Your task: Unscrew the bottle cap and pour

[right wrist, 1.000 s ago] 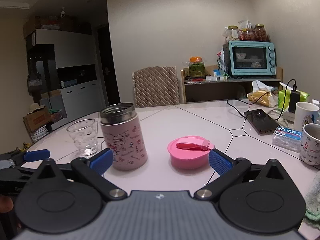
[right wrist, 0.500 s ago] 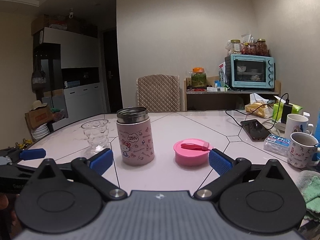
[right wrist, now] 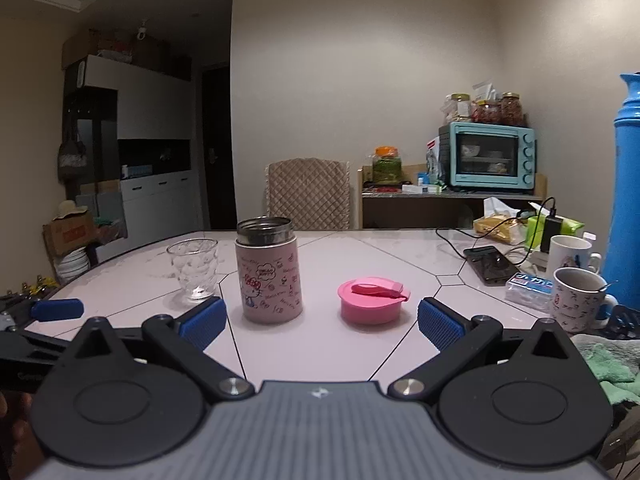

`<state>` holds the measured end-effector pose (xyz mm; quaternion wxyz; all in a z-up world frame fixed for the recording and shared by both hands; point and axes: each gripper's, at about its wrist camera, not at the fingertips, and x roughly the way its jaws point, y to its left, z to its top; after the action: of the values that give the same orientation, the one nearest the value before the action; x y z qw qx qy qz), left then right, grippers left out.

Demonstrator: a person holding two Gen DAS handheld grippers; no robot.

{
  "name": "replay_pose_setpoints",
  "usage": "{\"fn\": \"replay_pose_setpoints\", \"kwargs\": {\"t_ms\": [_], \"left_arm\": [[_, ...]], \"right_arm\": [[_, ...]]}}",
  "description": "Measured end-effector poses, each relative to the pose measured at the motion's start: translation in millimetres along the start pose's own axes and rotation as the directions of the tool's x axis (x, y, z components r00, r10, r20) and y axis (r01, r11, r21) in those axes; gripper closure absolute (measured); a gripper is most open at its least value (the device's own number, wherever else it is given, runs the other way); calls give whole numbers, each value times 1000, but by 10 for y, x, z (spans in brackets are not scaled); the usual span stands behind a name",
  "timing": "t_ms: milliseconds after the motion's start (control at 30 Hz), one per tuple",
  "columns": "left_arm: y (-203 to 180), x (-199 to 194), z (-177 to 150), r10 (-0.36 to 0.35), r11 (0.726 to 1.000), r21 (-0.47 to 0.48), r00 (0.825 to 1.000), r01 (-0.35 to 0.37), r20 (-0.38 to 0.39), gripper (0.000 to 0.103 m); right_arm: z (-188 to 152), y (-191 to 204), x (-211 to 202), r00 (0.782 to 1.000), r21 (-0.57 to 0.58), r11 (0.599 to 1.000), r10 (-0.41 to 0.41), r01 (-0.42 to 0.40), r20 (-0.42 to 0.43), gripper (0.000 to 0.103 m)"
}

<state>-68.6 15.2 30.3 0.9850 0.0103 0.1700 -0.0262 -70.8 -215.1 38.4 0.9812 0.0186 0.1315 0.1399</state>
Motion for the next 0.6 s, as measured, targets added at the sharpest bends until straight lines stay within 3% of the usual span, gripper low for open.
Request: {"fn": "replay_pose_setpoints", "kwargs": {"t_ms": [600], "left_arm": [[-39, -47, 35, -12, 1000, 10, 1000, 12, 13, 0]], "right_arm": [[-4, -20, -51, 1000, 9, 1000, 2, -2, -4, 0]]}}
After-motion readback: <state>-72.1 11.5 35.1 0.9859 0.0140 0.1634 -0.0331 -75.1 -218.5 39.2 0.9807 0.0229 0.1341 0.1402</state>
